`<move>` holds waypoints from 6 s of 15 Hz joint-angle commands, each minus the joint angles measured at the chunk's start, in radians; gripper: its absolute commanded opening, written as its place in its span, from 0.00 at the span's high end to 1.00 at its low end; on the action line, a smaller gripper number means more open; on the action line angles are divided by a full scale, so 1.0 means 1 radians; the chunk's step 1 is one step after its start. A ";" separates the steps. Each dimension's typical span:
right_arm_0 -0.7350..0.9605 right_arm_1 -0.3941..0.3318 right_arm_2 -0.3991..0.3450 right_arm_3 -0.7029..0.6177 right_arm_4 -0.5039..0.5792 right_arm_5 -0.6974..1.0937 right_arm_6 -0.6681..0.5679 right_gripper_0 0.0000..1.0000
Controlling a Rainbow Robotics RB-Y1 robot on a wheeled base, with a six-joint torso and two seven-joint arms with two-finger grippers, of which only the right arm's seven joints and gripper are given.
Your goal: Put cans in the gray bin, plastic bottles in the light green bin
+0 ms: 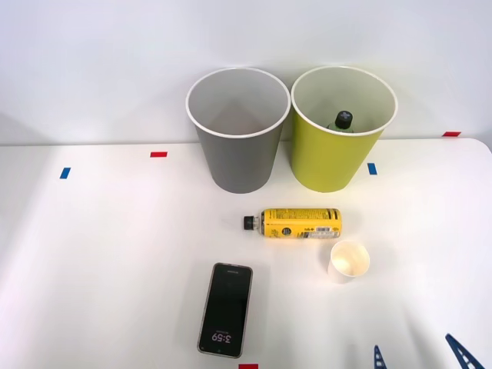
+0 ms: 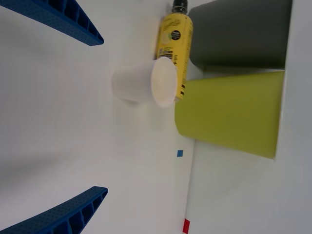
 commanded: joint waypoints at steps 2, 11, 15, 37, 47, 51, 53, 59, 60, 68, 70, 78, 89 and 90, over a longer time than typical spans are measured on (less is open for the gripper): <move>0.082 -0.036 0.042 0.000 -0.003 -0.002 0.048 0.00; 0.091 -0.051 0.099 0.002 0.004 0.033 0.049 0.00; 0.091 -0.051 0.099 0.002 0.004 0.033 0.049 0.00; 0.091 -0.051 0.099 0.002 0.004 0.033 0.049 0.00; 0.091 -0.051 0.099 0.002 0.004 0.033 0.049 0.00; 0.091 -0.051 0.099 0.002 0.004 0.033 0.049 0.00; 0.091 -0.051 0.099 0.002 0.004 0.033 0.049 0.00; 0.091 -0.051 0.099 0.002 0.004 0.033 0.049 0.00; 0.091 -0.051 0.099 0.002 0.004 0.033 0.049 0.00; 0.091 -0.051 0.099 0.002 0.004 0.033 0.049 0.00; 0.091 -0.051 0.099 0.002 0.004 0.033 0.049 0.00; 0.091 -0.051 0.099 0.002 0.004 0.033 0.049 0.00; 0.091 -0.051 0.099 0.002 0.004 0.033 0.049 0.00; 0.091 -0.051 0.099 0.002 0.004 0.033 0.049 0.00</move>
